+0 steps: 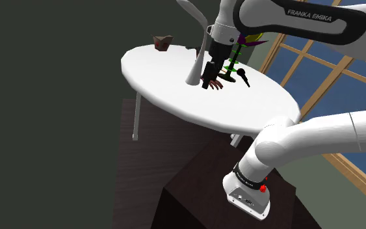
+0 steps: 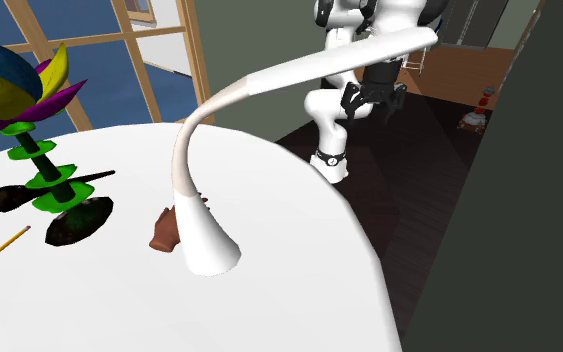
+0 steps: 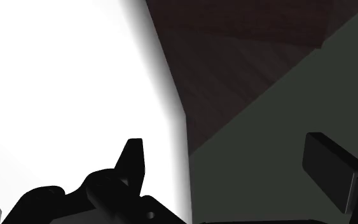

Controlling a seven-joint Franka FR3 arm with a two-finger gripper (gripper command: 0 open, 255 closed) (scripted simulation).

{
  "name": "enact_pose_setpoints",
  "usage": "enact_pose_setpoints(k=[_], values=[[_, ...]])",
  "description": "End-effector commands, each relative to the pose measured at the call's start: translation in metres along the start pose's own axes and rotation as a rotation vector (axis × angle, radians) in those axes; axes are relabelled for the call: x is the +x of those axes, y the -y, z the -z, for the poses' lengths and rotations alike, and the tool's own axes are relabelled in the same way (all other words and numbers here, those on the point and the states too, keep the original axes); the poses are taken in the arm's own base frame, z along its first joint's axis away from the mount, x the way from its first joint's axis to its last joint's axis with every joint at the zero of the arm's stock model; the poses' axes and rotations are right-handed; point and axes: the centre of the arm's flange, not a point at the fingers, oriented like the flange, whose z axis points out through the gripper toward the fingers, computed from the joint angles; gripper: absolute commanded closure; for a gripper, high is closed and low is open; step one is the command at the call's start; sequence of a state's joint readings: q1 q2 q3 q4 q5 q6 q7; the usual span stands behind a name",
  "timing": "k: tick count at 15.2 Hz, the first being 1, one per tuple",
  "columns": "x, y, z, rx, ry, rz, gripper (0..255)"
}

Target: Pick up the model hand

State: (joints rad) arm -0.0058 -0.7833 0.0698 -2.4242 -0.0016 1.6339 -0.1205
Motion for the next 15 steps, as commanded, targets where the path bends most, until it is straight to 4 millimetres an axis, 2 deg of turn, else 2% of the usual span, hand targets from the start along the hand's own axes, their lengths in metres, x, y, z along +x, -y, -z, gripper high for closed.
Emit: enact_pose_setpoints(k=[1, 15], values=[[0.000, 0.000, 0.000, 0.000, 0.000, 0.000, 0], [0.032, -0.202, -0.030, 0.152, -0.030, -0.104, 0]])
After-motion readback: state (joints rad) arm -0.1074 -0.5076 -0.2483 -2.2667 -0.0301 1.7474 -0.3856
